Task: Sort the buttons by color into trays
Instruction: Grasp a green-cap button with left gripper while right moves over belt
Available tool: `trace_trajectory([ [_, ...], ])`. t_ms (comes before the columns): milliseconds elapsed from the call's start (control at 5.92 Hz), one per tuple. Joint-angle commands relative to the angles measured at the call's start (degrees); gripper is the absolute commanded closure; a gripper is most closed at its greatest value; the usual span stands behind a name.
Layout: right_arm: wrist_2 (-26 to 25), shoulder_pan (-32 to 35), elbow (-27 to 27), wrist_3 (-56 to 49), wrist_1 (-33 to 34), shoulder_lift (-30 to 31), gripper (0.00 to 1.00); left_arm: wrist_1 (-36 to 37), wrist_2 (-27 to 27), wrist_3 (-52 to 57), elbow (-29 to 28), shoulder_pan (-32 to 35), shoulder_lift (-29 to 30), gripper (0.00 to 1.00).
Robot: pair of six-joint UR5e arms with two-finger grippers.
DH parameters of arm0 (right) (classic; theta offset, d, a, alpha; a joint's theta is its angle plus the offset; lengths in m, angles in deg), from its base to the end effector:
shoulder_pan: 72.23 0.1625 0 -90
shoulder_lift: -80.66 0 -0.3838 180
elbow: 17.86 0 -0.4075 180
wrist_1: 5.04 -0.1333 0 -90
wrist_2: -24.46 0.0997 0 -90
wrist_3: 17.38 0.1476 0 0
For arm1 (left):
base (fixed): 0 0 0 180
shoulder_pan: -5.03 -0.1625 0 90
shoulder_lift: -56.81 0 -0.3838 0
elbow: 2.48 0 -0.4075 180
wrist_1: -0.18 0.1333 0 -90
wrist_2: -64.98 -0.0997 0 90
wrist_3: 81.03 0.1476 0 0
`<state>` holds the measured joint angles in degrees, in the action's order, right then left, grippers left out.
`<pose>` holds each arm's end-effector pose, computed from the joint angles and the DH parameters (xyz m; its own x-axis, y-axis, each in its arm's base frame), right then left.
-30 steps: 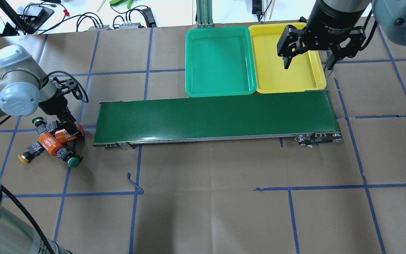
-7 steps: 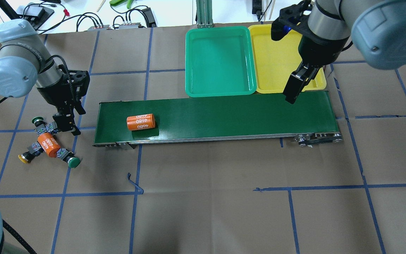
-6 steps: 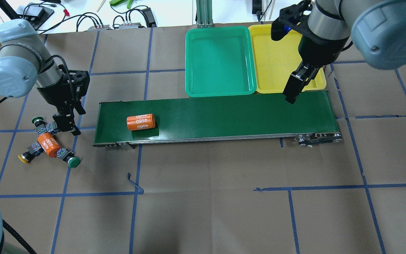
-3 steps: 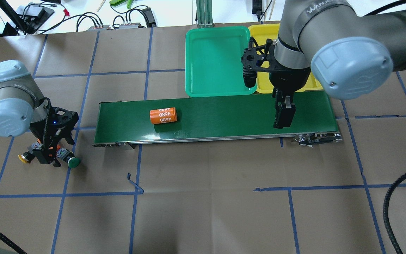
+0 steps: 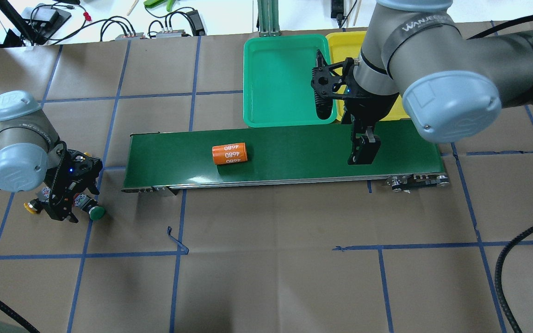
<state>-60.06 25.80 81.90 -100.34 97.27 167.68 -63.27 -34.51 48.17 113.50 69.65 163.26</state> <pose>0.2180 -0.4904 0.3082 0.0178 -0.9997 -0.0192 -0.9955 -0.0159 -0.0939 0.1011 -0.4673 0.0883 0.2560 0.9149 0.3123 0.9661 -0.2532 -0.0500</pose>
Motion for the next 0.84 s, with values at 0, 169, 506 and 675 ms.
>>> trace_trajectory([
  [0, 0.0, 0.0, 0.6, 0.3, 1.1, 0.5, 0.00, 1.6, 0.2, 0.4, 0.2, -0.3, 0.9, 0.09],
  [169, -0.1, 0.1, 0.6, 0.5, 1.2, 0.8, 0.00, 2.1, 0.2, 0.4, 0.3, -0.4, 1.3, 0.16],
  [506, 0.0, 0.1, 0.8, 0.8, 0.5, 1.3, 0.00, 3.0, -0.1, 0.3, 0.5, -0.4, 1.9, 0.48],
  [675, 0.0, 0.1, 0.7, 0.7, 0.5, 1.3, 0.00, 3.5, -0.1, 0.1, 0.4, -0.3, 1.9, 0.63],
])
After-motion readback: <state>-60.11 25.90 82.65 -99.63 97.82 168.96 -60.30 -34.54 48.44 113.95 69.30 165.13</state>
